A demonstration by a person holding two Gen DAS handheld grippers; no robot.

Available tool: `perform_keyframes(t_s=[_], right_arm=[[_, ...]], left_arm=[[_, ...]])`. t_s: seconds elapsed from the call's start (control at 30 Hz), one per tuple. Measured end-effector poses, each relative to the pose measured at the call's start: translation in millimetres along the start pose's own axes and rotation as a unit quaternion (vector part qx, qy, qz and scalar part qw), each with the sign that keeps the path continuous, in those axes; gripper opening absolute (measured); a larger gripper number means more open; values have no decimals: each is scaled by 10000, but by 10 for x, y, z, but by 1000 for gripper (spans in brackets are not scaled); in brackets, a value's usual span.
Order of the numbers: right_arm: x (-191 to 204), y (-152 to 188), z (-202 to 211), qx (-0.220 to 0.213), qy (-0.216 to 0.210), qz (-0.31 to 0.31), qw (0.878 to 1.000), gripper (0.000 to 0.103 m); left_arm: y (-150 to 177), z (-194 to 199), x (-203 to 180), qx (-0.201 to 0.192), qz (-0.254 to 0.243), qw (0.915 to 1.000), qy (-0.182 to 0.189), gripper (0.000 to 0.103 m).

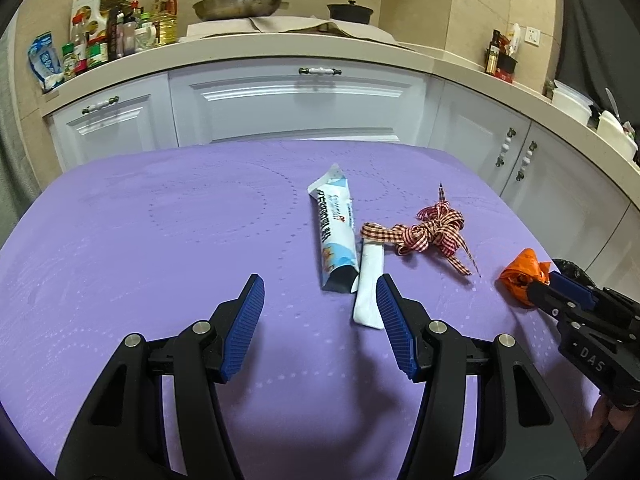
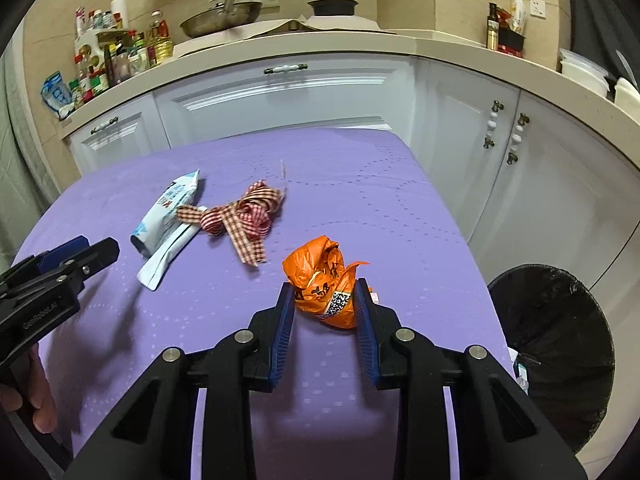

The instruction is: Collect trash

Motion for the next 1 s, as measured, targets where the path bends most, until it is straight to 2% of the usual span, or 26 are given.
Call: perform_keyframes(t_s=[0.17, 0.27, 0.33, 0.57, 0.63, 0.73, 1.0], right_arm=[[-21, 1, -17, 6, -129, -98, 9999, 33], [-37, 17, -38, 48, -129, -105, 9999, 41], [-56, 32, -59, 87, -123, -99, 9998, 46], [-66, 33, -94, 107, -140, -148, 9997, 50], [-66, 30, -93, 104, -135, -145, 9998, 51], [-65, 28, -95, 105, -132, -141, 9998, 52], [-56, 17, -113, 98, -122, -164, 9997, 55]], left_arm=[[-53, -126, -50, 65, -3, 10000, 14, 56], [-83, -196, -56, 109, 24, 9999, 24, 53], [-83, -238, -47, 168, 44, 9998, 50, 45], [-64, -331, -85, 331, 33, 9992, 219, 29], [-65, -348, -104, 358, 10, 9990, 254, 17], [-58, -368, -119, 401, 2, 9988, 294, 10], [-65, -313, -39, 327, 47, 9992, 238, 5]])
Point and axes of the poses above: each gripper's, at about its wrist camera, not at the fingertips, and z roughly against the way its jaws point, x to its left, y to its underside, the point moved 9 cm from there along -z, roughly the way its jaws point, and after that the axes turned 3 degrees about -y, right-handed, at the moved point
